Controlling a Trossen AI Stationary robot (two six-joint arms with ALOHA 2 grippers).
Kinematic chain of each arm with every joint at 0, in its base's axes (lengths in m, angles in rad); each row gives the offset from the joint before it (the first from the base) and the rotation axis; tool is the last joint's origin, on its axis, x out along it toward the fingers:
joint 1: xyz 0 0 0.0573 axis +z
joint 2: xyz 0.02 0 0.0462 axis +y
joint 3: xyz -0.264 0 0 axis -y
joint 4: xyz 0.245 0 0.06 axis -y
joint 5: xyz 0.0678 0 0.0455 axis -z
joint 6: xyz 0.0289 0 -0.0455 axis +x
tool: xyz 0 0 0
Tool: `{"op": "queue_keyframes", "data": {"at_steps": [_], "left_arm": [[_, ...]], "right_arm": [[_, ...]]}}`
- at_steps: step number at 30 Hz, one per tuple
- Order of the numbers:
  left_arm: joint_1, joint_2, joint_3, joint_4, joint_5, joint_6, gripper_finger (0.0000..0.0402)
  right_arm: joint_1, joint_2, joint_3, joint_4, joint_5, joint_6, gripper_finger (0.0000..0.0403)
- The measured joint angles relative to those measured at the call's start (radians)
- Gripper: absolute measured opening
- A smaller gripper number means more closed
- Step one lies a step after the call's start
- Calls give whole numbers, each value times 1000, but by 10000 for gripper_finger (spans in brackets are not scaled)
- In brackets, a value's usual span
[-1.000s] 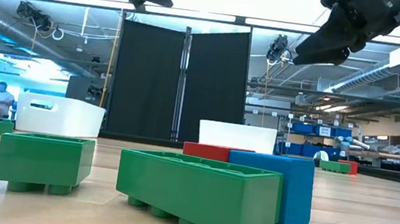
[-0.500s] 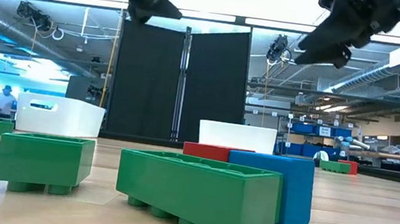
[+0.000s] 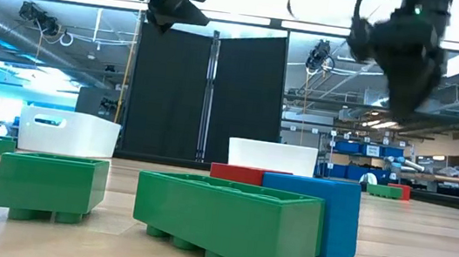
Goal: Sort blocks by size
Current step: Put the yellow 4 stud game piece into the bottom white bin
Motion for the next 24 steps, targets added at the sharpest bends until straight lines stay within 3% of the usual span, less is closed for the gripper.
{"op": "queue_keyframes", "data": {"at_steps": [3, 12, 24], "left_arm": [[0, 0, 0, -13, 2, 0, 218], [2, -78, 2, -121, 3, 119, 218], [3, -292, 2, -435, -5, 237, 218]], "right_arm": [[21, 35, 0, -106, -20, 205, 232], [135, 36, -8, -155, -6, 694, 217], [331, -118, -234, -19, -64, 1307, 196]]}}
